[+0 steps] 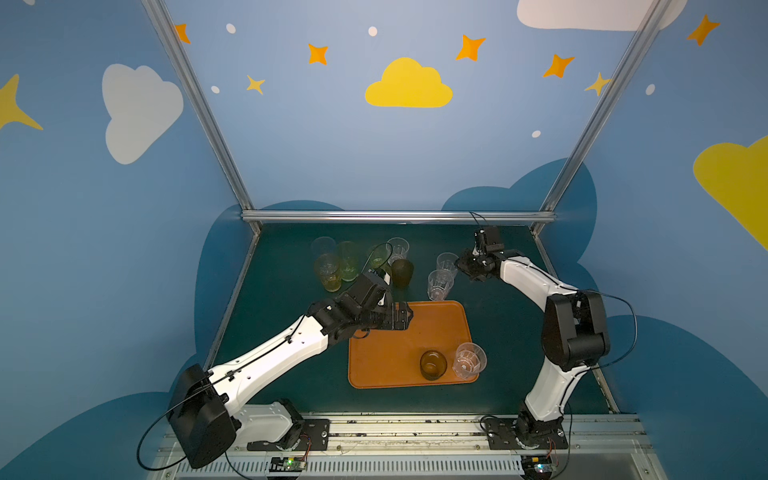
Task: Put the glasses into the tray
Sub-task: 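Lower the right gripper onto a clear faceted glass and close on its rim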
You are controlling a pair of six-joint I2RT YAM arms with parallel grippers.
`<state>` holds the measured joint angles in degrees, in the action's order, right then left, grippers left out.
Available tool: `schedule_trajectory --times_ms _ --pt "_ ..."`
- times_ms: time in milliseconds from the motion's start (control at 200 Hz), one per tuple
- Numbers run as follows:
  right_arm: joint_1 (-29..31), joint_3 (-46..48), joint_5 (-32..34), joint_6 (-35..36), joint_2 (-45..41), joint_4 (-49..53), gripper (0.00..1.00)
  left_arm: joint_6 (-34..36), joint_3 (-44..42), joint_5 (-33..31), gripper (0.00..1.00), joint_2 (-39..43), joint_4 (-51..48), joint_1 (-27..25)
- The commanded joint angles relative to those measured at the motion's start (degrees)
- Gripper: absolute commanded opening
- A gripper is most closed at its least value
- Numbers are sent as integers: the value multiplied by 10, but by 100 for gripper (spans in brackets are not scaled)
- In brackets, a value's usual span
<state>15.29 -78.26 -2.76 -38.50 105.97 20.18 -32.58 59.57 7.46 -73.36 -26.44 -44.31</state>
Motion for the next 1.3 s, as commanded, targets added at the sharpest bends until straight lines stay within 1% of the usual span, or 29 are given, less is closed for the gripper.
schedule_trajectory --times_ms 0,205,471,646,741,926,1001,1172,1297 --pt "-2 -19 14 2 15 -12 45 8 13 -3 100 2 -6 0" --pt "-3 -18 14 -8 28 -24 39 13 18 -4 100 -4 -12 0" --pt "-3 -25 16 -14 48 -27 35 13 12 -12 100 -1 -9 0" --pt "-3 -32 25 -18 50 -26 28 14 14 -9 100 -8 -3 -1" --pt "-5 -38 35 -17 55 -24 27 20 25 -5 100 -20 -9 -1" --pt "-10 -50 33 -17 73 -16 25 22 37 3 100 -34 -14 0" --pt "-12 -54 33 -12 80 -17 22 22 37 1 100 -32 -16 -1" --pt "-14 -58 40 -8 83 -4 10 19 28 -8 100 -23 -13 -1" --pt "-14 -46 51 -11 72 -3 6 19 26 -14 100 -20 -12 -1"
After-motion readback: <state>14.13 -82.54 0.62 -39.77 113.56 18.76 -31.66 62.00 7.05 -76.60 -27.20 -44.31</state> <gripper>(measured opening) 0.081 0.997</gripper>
